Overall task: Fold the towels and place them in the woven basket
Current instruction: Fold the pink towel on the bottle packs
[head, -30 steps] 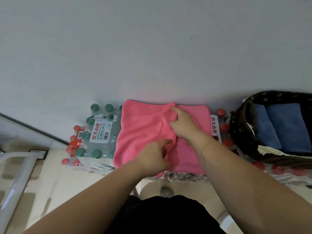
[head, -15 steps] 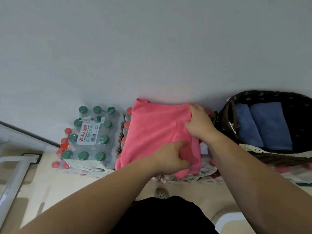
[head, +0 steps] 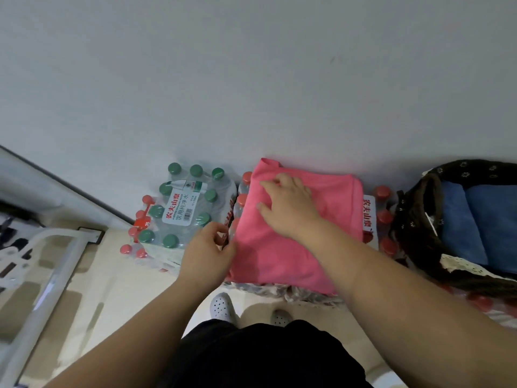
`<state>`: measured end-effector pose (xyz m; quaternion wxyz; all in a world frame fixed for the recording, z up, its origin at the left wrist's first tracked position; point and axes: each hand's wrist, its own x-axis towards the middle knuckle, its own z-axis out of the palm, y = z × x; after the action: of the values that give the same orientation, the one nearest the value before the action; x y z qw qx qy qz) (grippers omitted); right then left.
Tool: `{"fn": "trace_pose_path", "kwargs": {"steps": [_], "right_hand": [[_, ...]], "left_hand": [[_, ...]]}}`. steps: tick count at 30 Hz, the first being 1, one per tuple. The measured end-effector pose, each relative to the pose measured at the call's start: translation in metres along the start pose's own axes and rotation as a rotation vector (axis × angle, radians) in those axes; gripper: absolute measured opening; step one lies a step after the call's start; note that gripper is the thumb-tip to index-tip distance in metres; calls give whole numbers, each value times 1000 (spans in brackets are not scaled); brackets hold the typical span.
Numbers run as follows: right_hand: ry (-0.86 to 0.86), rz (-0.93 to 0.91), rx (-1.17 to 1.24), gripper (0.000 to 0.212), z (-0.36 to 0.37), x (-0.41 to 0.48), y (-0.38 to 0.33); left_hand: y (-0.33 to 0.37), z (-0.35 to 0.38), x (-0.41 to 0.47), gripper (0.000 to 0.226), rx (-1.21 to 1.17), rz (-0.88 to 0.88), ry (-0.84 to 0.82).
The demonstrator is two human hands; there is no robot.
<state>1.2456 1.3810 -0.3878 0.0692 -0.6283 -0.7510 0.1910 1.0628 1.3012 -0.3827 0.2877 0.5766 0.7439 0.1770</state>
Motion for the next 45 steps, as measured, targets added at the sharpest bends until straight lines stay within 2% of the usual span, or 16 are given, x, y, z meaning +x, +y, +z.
{"fn": "trace_pose_path", "kwargs": {"steps": [2, 7, 11, 18, 24, 28, 33, 39, 45], "right_hand": [[-27, -28, 7, 54, 5, 7, -15], [-117, -38, -87, 50, 21, 14, -29], [-38, 8, -111, 46, 34, 8, -29], [-30, 97, -199, 66, 33, 19, -35], [-35, 149, -278, 74, 34, 32, -48], [100, 190, -215, 78, 40, 34, -62], [140, 189, -9, 84, 42, 41, -94], [109, 188, 151, 85, 57, 73, -149], [88, 134, 234, 88, 87, 105, -211]], "left_hand": [[-15, -1, -5, 20, 30, -42, -37], [-27, 1, -15, 11, 8, -59, -86], [-26, 3, -14, 11, -37, -98, -88], [-30, 5, -10, 12, -116, -103, -135], [-43, -12, -3, 10, -253, -155, -343], [-54, -29, 4, 7, -513, -296, -496], [-77, -52, 18, 11, -550, -338, -585], [-120, -94, 40, 11, -565, -360, -571], [-170, -136, 60, 12, -590, -424, -476]]}}
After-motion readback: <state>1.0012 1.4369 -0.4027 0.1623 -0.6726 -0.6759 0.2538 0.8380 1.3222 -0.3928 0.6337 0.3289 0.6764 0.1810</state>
